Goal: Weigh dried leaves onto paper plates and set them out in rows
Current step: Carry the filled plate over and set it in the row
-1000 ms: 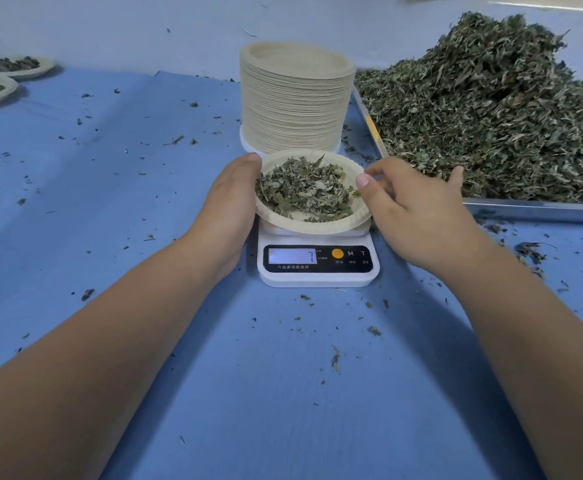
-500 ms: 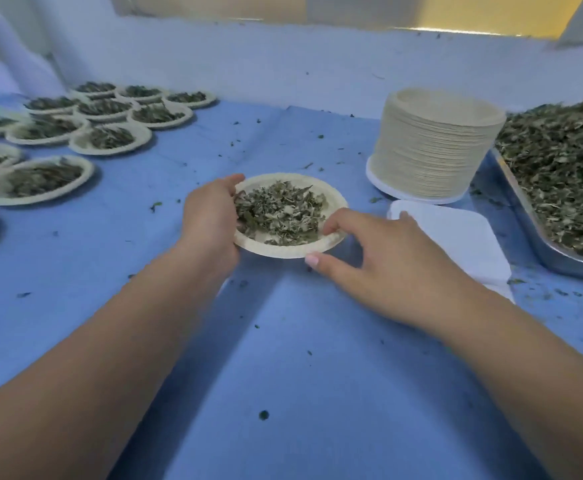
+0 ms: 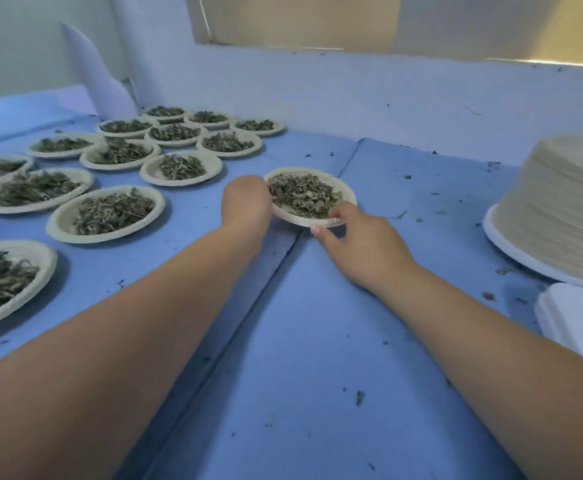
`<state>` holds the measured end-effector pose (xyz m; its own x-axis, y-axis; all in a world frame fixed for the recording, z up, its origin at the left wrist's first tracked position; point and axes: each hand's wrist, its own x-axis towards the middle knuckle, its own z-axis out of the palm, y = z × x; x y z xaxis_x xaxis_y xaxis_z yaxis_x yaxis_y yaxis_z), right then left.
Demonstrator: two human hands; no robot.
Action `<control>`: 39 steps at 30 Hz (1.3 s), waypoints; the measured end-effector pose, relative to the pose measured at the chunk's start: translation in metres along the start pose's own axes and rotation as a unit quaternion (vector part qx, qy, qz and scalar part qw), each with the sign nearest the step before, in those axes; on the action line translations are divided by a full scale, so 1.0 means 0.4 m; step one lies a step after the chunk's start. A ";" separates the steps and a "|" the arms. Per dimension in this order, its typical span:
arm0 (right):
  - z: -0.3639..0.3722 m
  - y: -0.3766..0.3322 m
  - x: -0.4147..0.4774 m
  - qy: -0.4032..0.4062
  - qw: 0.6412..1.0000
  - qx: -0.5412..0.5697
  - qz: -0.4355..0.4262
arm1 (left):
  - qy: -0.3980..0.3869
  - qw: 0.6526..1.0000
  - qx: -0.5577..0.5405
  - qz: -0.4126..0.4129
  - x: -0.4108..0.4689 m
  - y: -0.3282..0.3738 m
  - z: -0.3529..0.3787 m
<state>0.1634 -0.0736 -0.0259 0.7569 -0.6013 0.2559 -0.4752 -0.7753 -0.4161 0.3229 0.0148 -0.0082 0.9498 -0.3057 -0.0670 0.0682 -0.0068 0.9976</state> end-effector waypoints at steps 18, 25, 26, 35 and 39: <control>0.222 0.052 0.722 0.007 0.990 -0.045 0.135 | -0.128 0.961 0.211 0.128 0.319 -0.055 0.049; 0.254 0.070 0.844 0.006 0.988 -0.006 0.154 | -0.141 0.962 0.186 0.144 0.311 -0.060 0.053; 0.256 0.073 0.853 0.006 0.988 -0.007 0.152 | -0.139 0.963 0.182 0.140 0.312 -0.058 0.053; 0.268 0.076 0.901 0.012 0.991 -0.035 0.132 | -0.134 0.959 0.191 0.162 0.305 -0.060 0.053; 0.271 0.072 0.908 0.017 0.989 -0.050 0.135 | -0.130 0.959 0.192 0.166 0.313 -0.062 0.056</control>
<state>0.4731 -0.2932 -0.0396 0.5817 -0.7938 0.1774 -0.7009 -0.5998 -0.3860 0.4334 -0.0446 -0.0412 0.7885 -0.5774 0.2117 -0.3892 -0.2020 0.8987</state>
